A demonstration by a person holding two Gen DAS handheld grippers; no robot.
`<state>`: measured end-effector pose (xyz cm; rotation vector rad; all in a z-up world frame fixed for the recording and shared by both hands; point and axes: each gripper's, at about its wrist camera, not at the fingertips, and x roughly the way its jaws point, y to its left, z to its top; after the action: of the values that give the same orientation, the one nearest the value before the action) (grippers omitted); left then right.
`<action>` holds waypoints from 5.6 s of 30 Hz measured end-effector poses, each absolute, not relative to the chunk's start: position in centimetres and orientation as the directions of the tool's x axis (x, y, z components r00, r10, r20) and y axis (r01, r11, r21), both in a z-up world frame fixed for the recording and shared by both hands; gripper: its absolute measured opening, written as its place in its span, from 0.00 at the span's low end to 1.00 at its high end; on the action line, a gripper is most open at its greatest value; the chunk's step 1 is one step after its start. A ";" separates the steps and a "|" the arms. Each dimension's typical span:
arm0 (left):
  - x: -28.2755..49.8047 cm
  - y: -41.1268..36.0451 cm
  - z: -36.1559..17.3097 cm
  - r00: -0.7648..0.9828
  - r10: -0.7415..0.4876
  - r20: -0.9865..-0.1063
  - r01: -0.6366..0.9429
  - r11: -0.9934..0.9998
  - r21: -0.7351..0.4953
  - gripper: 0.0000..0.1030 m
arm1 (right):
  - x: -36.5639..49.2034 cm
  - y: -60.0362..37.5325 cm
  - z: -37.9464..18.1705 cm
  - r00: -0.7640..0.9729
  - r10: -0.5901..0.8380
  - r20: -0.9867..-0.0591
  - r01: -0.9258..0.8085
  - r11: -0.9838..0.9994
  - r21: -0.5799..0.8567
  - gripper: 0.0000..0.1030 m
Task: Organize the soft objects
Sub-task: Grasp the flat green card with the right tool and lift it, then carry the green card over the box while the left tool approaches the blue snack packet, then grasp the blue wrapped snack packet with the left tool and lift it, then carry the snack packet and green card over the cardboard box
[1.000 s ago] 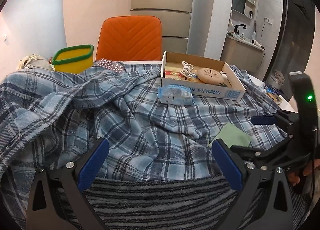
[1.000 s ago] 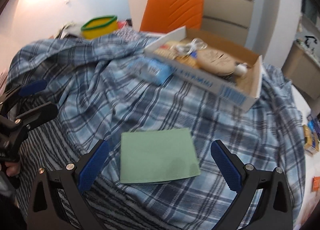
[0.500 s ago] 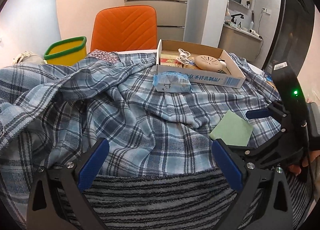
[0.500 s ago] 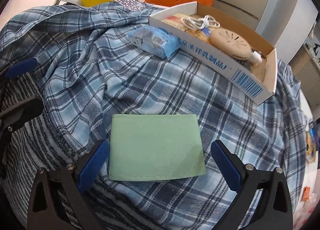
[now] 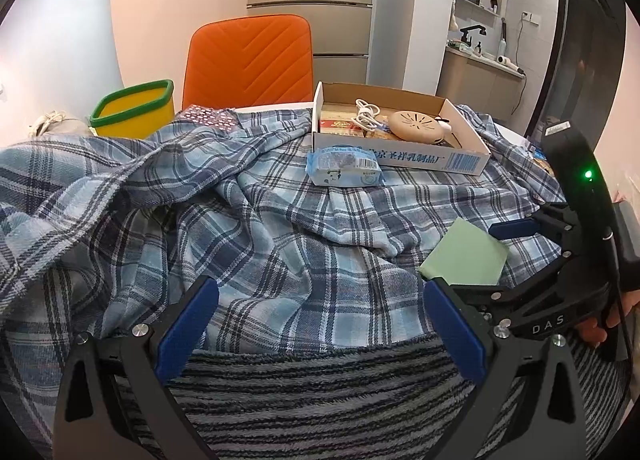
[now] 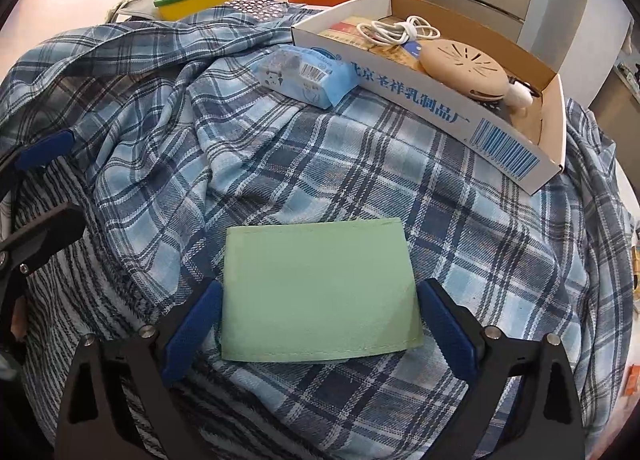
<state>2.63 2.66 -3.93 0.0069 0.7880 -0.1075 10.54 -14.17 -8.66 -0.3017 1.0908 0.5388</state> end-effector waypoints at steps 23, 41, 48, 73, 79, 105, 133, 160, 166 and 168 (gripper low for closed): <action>7.2 0.3 2.6 0.807 -0.070 -0.587 0.094 0.996 0.010 0.99 | 10.0 -19.0 3.8 0.803 0.198 -0.562 -0.288 0.955 -0.074 0.96; 19.0 -0.8 -4.0 0.692 -0.152 -0.706 0.147 0.987 -0.068 0.95 | 14.8 -17.9 5.8 0.909 0.015 -0.417 -0.056 0.995 -0.088 0.96; 19.9 -0.1 -6.5 0.624 -0.171 -0.763 0.132 0.985 -0.113 0.95 | 16.5 -17.5 1.9 0.878 -0.001 -0.479 -0.047 0.995 -0.088 0.96; 20.9 -0.1 -7.7 0.584 -0.193 -0.789 0.133 0.981 -0.142 0.77 | 17.4 -17.4 -1.8 0.838 -0.034 -0.545 -0.049 0.989 -0.136 0.96; 20.9 0.2 -7.6 0.584 -0.200 -0.787 0.128 0.980 -0.155 0.74 | 17.4 -17.7 -1.8 0.836 -0.039 -0.547 -0.042 0.990 -0.134 0.96; 17.6 -0.2 -4.4 0.670 -0.217 -0.710 0.162 0.976 -0.145 0.67 | 17.0 -18.5 -1.2 0.849 -0.038 -0.528 -0.030 0.993 -0.118 0.96; 11.5 0.2 4.0 0.911 -0.223 -0.348 0.204 0.975 -0.091 0.67 | 13.9 -19.7 3.4 0.935 0.012 -0.354 -0.027 0.999 -0.037 0.96; 15.6 -0.9 14.0 0.961 -0.125 -0.245 0.112 0.991 -0.067 0.67 | 15.4 -21.3 15.3 0.982 -0.027 -0.189 0.035 0.999 0.037 0.96; 17.7 -1.2 12.5 0.957 -0.120 -0.262 0.106 0.992 -0.065 0.67 | 17.2 -21.7 14.2 0.978 -0.044 -0.205 0.055 0.997 0.049 0.96; 18.7 -1.2 11.8 0.953 -0.117 -0.278 0.102 0.992 -0.071 0.67 | 18.0 -21.5 13.3 0.973 -0.042 -0.225 0.053 0.998 0.043 0.96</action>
<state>18.70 -1.23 11.79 -0.0559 0.2859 -0.1112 18.02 -21.51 13.29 0.0490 0.2262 -0.0481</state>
